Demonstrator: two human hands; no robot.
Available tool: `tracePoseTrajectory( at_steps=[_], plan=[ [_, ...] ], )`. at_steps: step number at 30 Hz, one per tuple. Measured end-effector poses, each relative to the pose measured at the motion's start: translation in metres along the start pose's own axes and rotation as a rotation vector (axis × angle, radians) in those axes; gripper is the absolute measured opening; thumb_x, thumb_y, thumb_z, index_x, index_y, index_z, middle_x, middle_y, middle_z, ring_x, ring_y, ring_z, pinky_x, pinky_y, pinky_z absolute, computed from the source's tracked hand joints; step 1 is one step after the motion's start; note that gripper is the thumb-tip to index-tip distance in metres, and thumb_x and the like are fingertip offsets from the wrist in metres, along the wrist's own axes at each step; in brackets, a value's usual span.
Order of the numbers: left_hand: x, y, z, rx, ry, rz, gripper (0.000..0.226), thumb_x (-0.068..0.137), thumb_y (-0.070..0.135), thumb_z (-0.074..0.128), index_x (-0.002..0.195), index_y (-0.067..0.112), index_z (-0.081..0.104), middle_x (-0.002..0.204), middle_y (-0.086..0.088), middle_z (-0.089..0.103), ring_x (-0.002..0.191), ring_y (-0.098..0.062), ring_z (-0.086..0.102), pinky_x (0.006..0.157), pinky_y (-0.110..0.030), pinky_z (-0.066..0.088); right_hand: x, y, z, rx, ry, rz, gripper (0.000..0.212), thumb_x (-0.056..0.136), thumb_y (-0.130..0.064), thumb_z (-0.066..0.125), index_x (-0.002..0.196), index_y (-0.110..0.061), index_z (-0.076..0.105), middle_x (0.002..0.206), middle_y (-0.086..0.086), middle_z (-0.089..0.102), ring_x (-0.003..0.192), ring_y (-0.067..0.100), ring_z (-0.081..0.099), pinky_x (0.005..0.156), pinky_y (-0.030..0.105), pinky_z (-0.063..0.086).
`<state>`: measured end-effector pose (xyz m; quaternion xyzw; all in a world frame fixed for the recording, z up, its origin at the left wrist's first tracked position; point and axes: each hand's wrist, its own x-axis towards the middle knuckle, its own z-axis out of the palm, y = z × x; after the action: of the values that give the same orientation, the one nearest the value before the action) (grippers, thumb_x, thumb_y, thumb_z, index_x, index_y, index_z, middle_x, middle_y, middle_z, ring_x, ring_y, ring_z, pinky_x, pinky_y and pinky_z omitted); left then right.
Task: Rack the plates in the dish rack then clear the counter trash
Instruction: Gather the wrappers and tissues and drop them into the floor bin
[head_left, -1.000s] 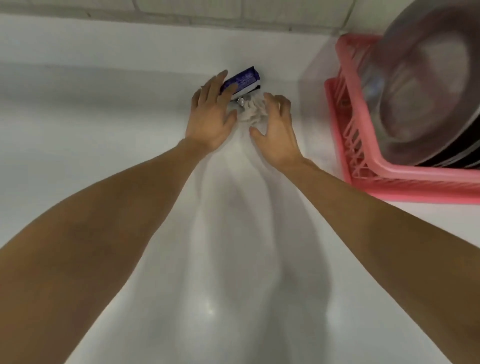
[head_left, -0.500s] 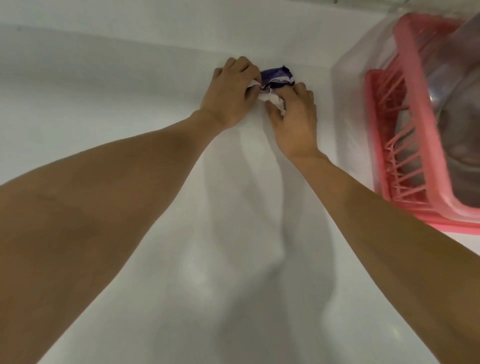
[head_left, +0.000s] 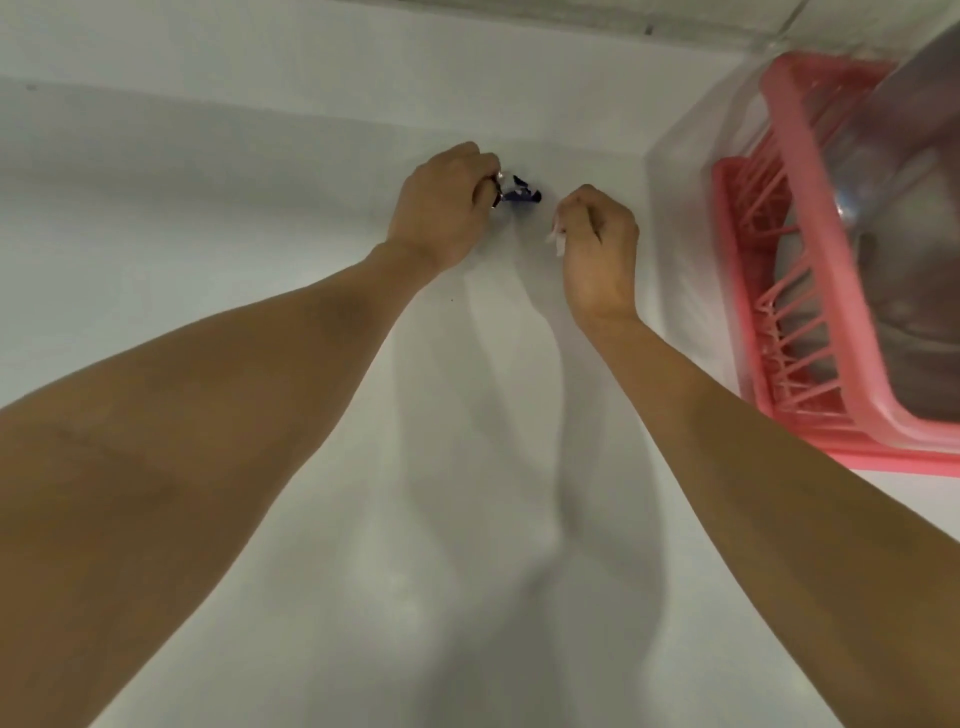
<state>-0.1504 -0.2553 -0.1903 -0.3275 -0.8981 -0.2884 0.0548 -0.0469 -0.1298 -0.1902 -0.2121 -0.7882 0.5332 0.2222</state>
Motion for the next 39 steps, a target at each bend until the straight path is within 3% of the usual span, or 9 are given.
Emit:
tracePoseTrajectory(
  at_steps=[6, 10, 17, 21, 23, 25, 31, 36, 39],
  plan=[
    [-0.004, 0.004, -0.001, 0.11, 0.074, -0.034, 0.03, 0.09, 0.038, 0.049, 0.073, 0.013, 0.049, 0.082, -0.002, 0.047, 0.075, -0.024, 0.047, 0.065, -0.029, 0.029, 0.003, -0.006, 0.002, -0.07, 0.042, -0.012, 0.057, 0.093, -0.028, 0.06, 0.054, -0.022, 0.019, 0.049, -0.01, 0.015, 0.05, 0.009, 0.016, 0.049, 0.025, 0.017],
    [-0.03, 0.007, 0.008, 0.08, 0.078, 0.017, 0.022, 0.078, 0.024, 0.05, 0.074, 0.004, 0.059, 0.086, -0.012, 0.051, 0.076, -0.033, 0.053, 0.061, -0.032, 0.033, -0.025, 0.001, -0.006, -0.062, 0.061, -0.019, 0.058, 0.094, -0.024, 0.059, 0.052, -0.024, 0.019, 0.049, -0.01, 0.014, 0.049, 0.009, 0.016, 0.052, 0.029, 0.018],
    [-0.121, 0.054, 0.015, -0.264, 0.104, 0.108, 0.016, 0.075, 0.015, 0.055, 0.066, 0.002, 0.059, 0.092, -0.007, 0.055, 0.071, -0.023, 0.056, 0.062, -0.035, 0.047, -0.092, 0.002, -0.024, 0.05, 0.053, 0.042, 0.053, 0.095, -0.025, 0.058, 0.05, -0.014, 0.031, 0.05, -0.004, 0.025, 0.05, 0.013, 0.024, 0.051, 0.029, 0.025],
    [-0.148, 0.083, 0.013, -0.425, 0.178, -0.108, 0.009, 0.071, -0.001, 0.06, 0.063, -0.002, 0.059, 0.068, -0.007, 0.058, 0.059, -0.021, 0.054, 0.056, -0.031, 0.044, -0.125, -0.004, -0.036, 0.103, 0.035, 0.078, 0.055, 0.096, -0.027, 0.056, 0.052, -0.008, 0.028, 0.053, 0.006, 0.025, 0.053, 0.019, 0.024, 0.055, 0.03, 0.024],
    [-0.164, 0.096, 0.008, -0.528, 0.241, -0.284, 0.023, 0.071, -0.004, 0.055, 0.053, -0.004, 0.04, 0.05, -0.008, 0.037, 0.046, -0.018, 0.036, 0.046, -0.03, 0.031, -0.146, -0.006, -0.044, 0.142, 0.007, 0.099, 0.056, 0.097, -0.028, 0.054, 0.057, 0.001, 0.029, 0.058, 0.011, 0.027, 0.056, 0.022, 0.024, 0.057, 0.03, 0.024],
    [-0.183, 0.109, 0.003, -0.607, 0.284, -0.371, 0.026, 0.068, -0.001, 0.049, 0.052, -0.003, 0.028, 0.05, -0.016, 0.023, 0.046, -0.017, 0.028, 0.047, -0.027, 0.025, -0.171, -0.007, -0.057, 0.161, -0.014, 0.102, 0.055, 0.097, -0.027, 0.054, 0.056, 0.0, 0.029, 0.057, 0.01, 0.026, 0.055, 0.021, 0.024, 0.056, 0.029, 0.025],
    [-0.245, 0.149, -0.001, -0.711, 0.233, -0.476, 0.018, 0.059, 0.004, 0.043, 0.05, -0.009, 0.034, 0.049, -0.026, 0.028, 0.051, -0.02, 0.026, 0.048, -0.027, 0.022, -0.246, -0.007, -0.105, 0.153, -0.071, 0.155, 0.055, 0.098, -0.024, 0.055, 0.053, -0.004, 0.03, 0.052, 0.005, 0.026, 0.051, 0.016, 0.026, 0.054, 0.028, 0.025],
    [-0.301, 0.193, -0.005, -0.795, 0.232, -0.552, 0.026, 0.065, 0.007, 0.044, 0.039, 0.012, 0.04, 0.04, 0.004, 0.036, 0.047, -0.014, 0.037, 0.05, -0.023, 0.03, -0.301, -0.011, -0.151, 0.205, -0.128, 0.236, 0.055, 0.097, -0.02, 0.055, 0.052, -0.01, 0.026, 0.052, 0.005, 0.021, 0.05, 0.016, 0.021, 0.052, 0.025, 0.022],
    [-0.333, 0.227, -0.008, -0.839, 0.183, -0.586, 0.028, 0.064, 0.008, 0.044, 0.037, 0.013, 0.04, 0.041, 0.003, 0.035, 0.043, -0.011, 0.035, 0.051, -0.023, 0.034, -0.334, -0.013, -0.187, 0.253, -0.159, 0.275, 0.059, 0.098, -0.019, 0.054, 0.049, -0.018, 0.021, 0.049, -0.002, 0.019, 0.046, 0.012, 0.017, 0.047, 0.02, 0.021]
  ],
)
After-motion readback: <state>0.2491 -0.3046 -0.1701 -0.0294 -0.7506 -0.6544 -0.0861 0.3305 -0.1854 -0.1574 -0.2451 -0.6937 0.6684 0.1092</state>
